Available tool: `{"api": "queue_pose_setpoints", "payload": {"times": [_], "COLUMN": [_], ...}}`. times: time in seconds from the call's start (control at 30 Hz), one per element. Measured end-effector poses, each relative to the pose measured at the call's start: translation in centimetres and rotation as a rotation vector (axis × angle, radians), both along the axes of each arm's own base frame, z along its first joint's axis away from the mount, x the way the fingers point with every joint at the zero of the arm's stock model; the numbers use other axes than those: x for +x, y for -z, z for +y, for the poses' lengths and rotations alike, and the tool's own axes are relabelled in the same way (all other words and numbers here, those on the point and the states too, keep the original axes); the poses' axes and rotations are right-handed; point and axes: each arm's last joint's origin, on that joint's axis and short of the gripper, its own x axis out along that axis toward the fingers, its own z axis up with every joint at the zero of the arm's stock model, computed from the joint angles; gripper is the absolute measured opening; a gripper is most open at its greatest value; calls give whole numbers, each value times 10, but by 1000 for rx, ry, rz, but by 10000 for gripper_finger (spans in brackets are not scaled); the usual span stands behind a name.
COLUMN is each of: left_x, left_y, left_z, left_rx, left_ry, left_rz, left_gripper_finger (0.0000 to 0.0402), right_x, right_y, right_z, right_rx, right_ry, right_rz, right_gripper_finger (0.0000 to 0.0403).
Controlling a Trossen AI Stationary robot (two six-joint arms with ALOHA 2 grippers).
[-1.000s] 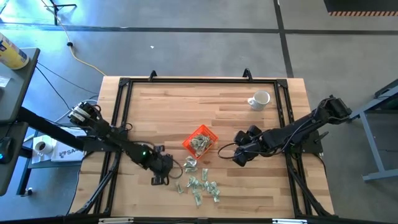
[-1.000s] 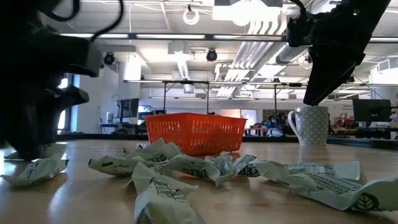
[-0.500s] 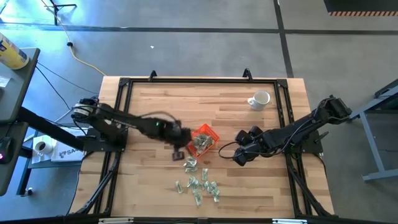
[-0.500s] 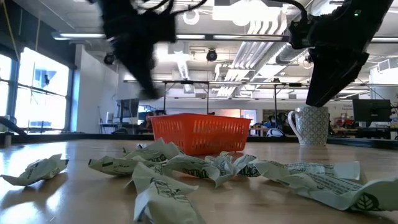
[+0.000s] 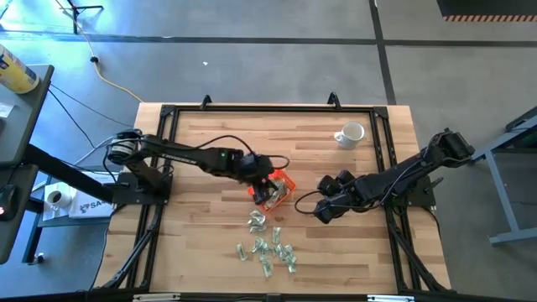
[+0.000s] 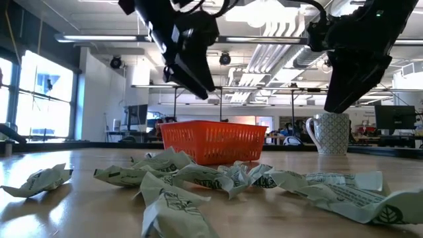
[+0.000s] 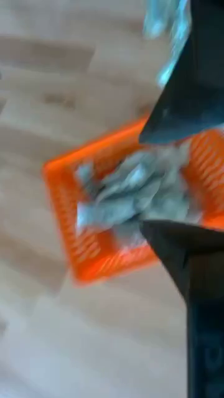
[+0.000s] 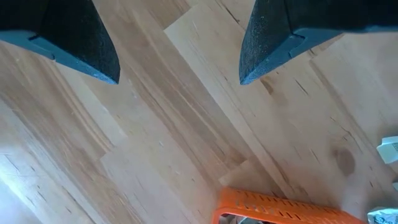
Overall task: Pick and place Stevia / Truvia into bins
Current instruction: Put the stevia packet into the orange bin
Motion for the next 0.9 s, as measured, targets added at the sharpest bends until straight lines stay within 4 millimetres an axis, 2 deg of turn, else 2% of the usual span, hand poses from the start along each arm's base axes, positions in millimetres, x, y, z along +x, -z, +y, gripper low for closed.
{"api": "queue_pose_setpoints", "payload": {"times": [0.1,0.17,0.33,0.4,0.57,0.73,0.9], "left_x": [-13,-22,-46,-49,-53,-52,-43], "left_y": [-6,-9,-4,2,14,42,62], "left_z": [-12,-26,-80,-99,-133,-165,-190], "left_rx": [-129,-160,-154,-214,-418,-555,-692], "left_ry": [12,48,153,79,-253,-521,-665], "left_rz": [72,121,266,298,339,392,346], "left_gripper_finger": [294,313,314,302,272,254,250], "right_x": [0,0,3,4,7,10,12], "right_y": [0,-1,-2,-2,-3,-4,-3], "right_z": [1,3,5,4,-2,-9,-16], "right_rx": [-4,-14,-48,-68,-101,-145,-156], "right_ry": [-11,-41,-104,-104,-73,-80,-107], "right_rz": [0,-9,-24,-31,-59,-51,-24], "right_gripper_finger": [318,318,318,318,319,319,319]}}
